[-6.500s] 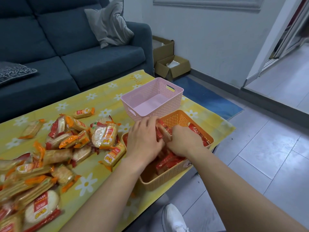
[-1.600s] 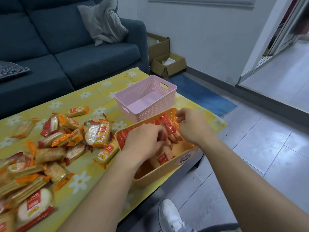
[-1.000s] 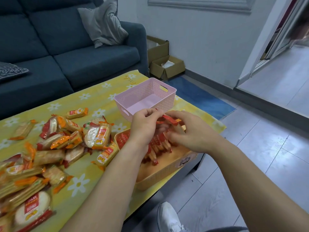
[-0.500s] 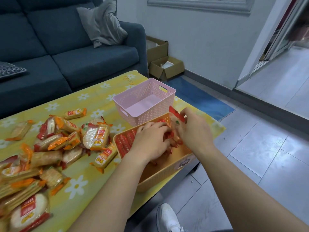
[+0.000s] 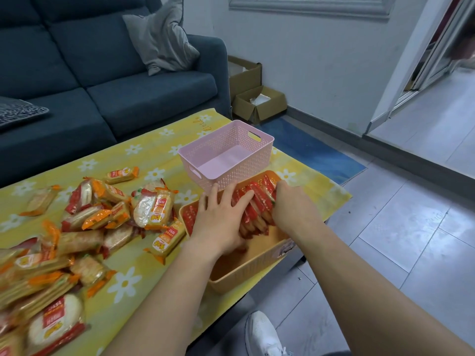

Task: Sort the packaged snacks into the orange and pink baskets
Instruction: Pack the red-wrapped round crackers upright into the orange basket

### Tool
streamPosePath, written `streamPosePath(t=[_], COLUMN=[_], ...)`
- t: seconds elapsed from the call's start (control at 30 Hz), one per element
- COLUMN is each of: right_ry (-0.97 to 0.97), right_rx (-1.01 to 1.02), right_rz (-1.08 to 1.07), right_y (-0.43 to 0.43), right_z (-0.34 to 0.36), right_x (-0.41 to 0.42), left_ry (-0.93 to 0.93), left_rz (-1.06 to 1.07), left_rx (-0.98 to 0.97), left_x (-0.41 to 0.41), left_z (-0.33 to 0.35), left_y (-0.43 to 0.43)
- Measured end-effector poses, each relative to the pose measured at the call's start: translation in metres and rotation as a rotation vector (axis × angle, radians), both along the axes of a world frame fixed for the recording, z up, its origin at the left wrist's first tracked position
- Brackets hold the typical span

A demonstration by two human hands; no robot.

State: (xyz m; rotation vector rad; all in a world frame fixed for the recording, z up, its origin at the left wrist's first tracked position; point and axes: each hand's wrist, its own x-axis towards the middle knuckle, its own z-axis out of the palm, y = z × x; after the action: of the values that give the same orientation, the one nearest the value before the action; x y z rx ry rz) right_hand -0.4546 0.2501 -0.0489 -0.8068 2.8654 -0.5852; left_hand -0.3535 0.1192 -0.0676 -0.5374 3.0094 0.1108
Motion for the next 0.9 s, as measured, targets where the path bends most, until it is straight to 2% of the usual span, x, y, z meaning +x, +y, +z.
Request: streamPosePath(t=[0.13, 0.23, 0.33, 0.5, 0.67, 0.8, 0.9], right_ry=[-0.102, -0.175, -0.163, -0.407, -0.357, -0.433, -0.32], right_rx=[-0.123, -0.077, -0.05, -0.055, -0.088, 0.011, 0.018], right_rz=[0.004, 0.04, 0.045, 0.009, 0.049, 0.086, 0.066], right_y=[-0.005, -0.009, -0.01, -0.011, -0.015, -0.019, -0.022], right_z=[0.001, 0.0, -0.002, 0.0, 0.005, 0.004, 0.007], right_x=[0.001, 0.001, -0.002, -0.009, -0.006, -0.001, 0.004], left_ry=[0.051, 0.135, 0.145, 0.093, 0.155, 0.124, 0.141], left_rz=[0.028, 0.021, 0.015, -0.032, -0.144, -0.142, -0.11], left_rx=[-0.049, -0.094, -0.113, -0.076, -0.083, -0.041, 0.07], left_x=[-0.001, -0.002, -0.001, -0.002, -0.005, -0.006, -0.001], left_z=[-0.001, -0.003, -0.004, -0.006, -0.011, -0.013, 0.0], left_y=[-0.002, -0.004, -0.002, 0.001, 0.003, 0.003, 0.002])
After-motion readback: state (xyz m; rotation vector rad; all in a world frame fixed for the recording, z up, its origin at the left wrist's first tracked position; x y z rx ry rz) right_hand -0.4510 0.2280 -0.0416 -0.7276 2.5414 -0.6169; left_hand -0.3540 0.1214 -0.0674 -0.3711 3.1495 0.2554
